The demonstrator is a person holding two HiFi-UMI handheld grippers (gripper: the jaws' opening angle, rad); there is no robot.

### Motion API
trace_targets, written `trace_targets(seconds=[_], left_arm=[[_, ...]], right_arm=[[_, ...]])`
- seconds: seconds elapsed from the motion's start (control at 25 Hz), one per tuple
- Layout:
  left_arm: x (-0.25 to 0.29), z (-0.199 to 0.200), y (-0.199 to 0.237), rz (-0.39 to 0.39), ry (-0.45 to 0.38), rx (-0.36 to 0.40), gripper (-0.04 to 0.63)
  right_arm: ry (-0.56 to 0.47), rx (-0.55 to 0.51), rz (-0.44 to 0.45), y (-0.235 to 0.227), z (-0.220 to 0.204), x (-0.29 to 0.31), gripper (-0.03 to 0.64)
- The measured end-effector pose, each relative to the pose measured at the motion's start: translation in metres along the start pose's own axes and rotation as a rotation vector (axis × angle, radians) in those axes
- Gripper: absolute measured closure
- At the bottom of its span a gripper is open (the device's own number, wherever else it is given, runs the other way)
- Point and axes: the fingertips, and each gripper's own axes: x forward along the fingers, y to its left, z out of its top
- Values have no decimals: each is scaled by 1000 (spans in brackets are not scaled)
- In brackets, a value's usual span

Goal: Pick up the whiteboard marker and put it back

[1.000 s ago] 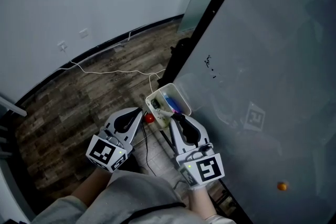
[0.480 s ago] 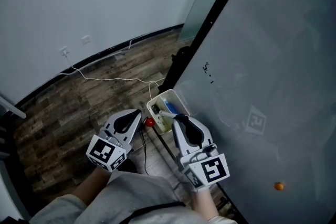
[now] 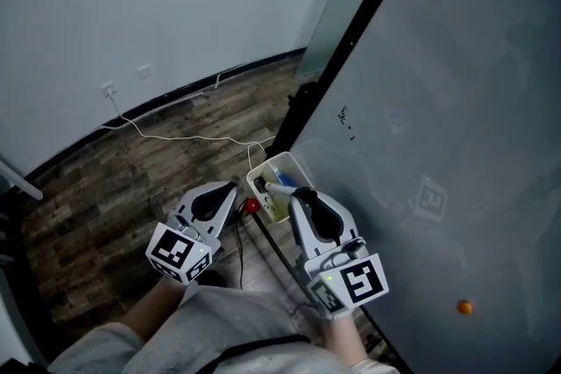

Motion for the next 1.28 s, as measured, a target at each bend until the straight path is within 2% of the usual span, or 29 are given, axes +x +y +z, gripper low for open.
trace_targets(seconds=[0.44,1.28], left_arm=[[4,-2,-1,-17,-16,0,580],[10,-4,7,0,-21,-1,581]], right_arm=[[-17,-16,-2,1,11,-3,540],[-70,0,5,-2,30,-5,540]])
